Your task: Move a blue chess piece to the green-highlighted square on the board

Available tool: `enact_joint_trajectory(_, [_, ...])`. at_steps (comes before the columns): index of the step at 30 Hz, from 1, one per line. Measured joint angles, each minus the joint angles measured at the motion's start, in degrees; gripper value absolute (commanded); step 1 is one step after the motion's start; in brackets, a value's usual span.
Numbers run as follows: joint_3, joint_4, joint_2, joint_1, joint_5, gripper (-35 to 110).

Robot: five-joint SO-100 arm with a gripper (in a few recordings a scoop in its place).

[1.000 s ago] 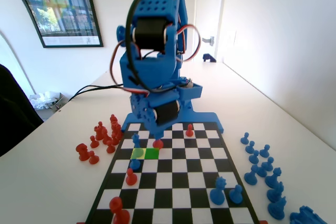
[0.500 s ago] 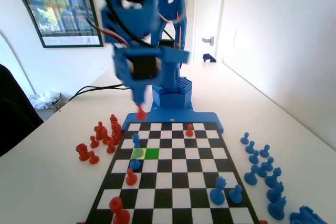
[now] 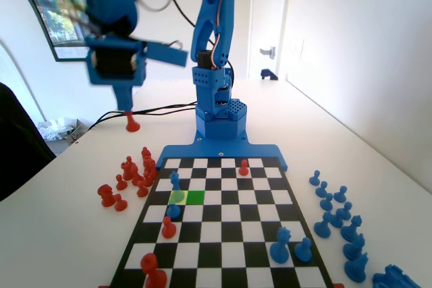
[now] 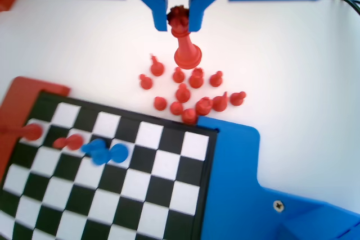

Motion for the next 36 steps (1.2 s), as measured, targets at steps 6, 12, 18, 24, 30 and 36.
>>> enact_joint_trajectory(6, [-1.32, -3.08, -2.99, 3.78, -0.70, 1])
enact_joint_trajectory(12, [-2.64, -4.48, -7.29, 7.12, -1.14, 1])
enact_joint_trajectory(18, [-2.55, -9.49, -11.43, 6.94, -1.14, 1])
enact_joint_trajectory(24, [-0.18, -16.79, -14.15, 5.54, -1.14, 1])
enact_joint_trajectory(30, [2.64, -21.62, -15.82, 4.48, -2.02, 1])
enact_joint_trajectory(36, [5.54, -26.28, -16.79, 3.96, -2.55, 1])
